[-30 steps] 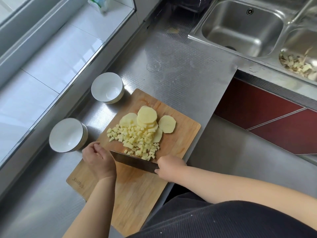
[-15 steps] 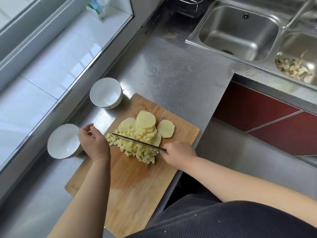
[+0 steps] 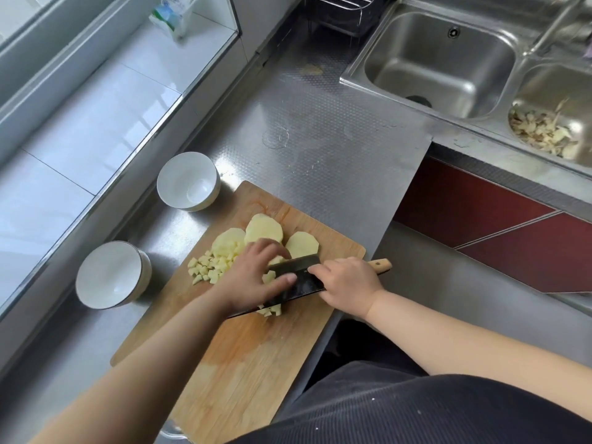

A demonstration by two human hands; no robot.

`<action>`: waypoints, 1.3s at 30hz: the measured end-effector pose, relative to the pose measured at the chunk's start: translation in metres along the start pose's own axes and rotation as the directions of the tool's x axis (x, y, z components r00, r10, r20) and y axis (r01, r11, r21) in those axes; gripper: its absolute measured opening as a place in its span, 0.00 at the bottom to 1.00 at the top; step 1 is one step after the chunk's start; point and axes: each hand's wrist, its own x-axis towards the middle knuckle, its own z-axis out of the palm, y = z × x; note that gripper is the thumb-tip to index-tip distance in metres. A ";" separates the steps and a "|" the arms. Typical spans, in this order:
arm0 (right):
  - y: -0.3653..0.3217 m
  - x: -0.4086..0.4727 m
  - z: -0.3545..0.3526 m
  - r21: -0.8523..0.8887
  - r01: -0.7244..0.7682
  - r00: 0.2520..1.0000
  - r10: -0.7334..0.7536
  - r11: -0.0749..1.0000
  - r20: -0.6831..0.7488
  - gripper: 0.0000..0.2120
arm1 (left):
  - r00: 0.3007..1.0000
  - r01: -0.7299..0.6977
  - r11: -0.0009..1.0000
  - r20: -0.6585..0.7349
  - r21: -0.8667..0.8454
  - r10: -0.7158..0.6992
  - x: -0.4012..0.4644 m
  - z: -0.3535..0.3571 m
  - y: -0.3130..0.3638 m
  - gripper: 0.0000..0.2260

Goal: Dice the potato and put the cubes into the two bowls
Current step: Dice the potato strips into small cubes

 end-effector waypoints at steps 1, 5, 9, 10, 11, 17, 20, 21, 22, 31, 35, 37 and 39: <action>0.001 0.002 -0.001 -0.005 0.008 1.000 -0.008 1.000 -0.007 0.18 | 0.998 -0.056 0.994 0.020 0.097 0.054 -0.002 0.011 -0.001 0.22; 0.006 0.007 -0.004 -0.021 0.042 0.998 -0.043 0.999 -0.045 0.18 | 0.988 -0.151 0.970 0.007 0.192 0.152 -0.003 0.028 -0.008 0.20; 0.016 0.007 -0.009 -0.019 0.039 0.996 -0.041 0.999 -0.078 0.17 | 0.996 -0.073 0.986 -0.039 0.153 0.080 0.001 0.027 -0.010 0.22; 0.019 0.006 -0.010 -0.021 0.047 0.995 -0.048 0.999 -0.086 0.16 | 0.997 -0.058 0.986 -0.044 0.159 0.066 0.002 0.027 -0.012 0.22; 0.021 0.006 -0.011 -0.025 0.054 0.994 -0.057 0.998 -0.090 0.16 | 0.998 -0.042 0.985 -0.045 0.164 0.050 0.002 0.026 -0.013 0.22; 0.033 0.001 -0.014 -0.048 0.059 0.994 -0.063 0.997 -0.088 0.17 | 0.984 0.134 0.980 -0.135 0.150 -0.114 0.003 0.028 -0.025 0.07; 0.038 -0.003 -0.013 -0.057 0.053 0.995 -0.058 0.997 -0.082 0.18 | 0.947 0.280 0.950 -0.203 0.138 -0.250 0.001 0.032 -0.031 0.07; 0.040 -0.005 -0.013 -0.057 0.055 0.995 -0.059 0.997 -0.079 0.18 | 0.925 0.334 0.936 -0.229 0.107 -0.304 0.000 0.033 -0.031 0.07; 0.041 -0.007 -0.013 -0.059 0.057 0.995 -0.061 0.997 -0.074 0.18 | 0.900 0.380 0.922 -0.258 0.068 -0.352 -0.002 0.035 -0.033 0.05; 0.046 -0.016 -0.015 -0.094 0.115 0.992 -0.120 0.989 -0.043 0.19 | 0.811 0.419 0.907 -0.466 0.040 -0.354 -0.007 0.032 -0.031 0.07; 0.042 -0.014 -0.015 -0.114 0.145 0.987 -0.151 0.983 -0.047 0.20 | 0.922 0.192 0.973 -0.363 0.127 -0.134 0.006 0.030 0.006 0.14; 0.039 -0.012 -0.017 -0.106 0.160 0.984 -0.167 0.981 -0.062 0.20 | 0.972 0.085 0.959 -0.235 0.271 -0.020 0.013 0.039 0.017 0.22; 0.038 -0.010 -0.019 -0.101 0.177 0.979 -0.186 0.979 -0.082 0.20 | 0.987 0.094 0.938 -0.158 0.335 -0.043 0.017 0.047 0.017 0.27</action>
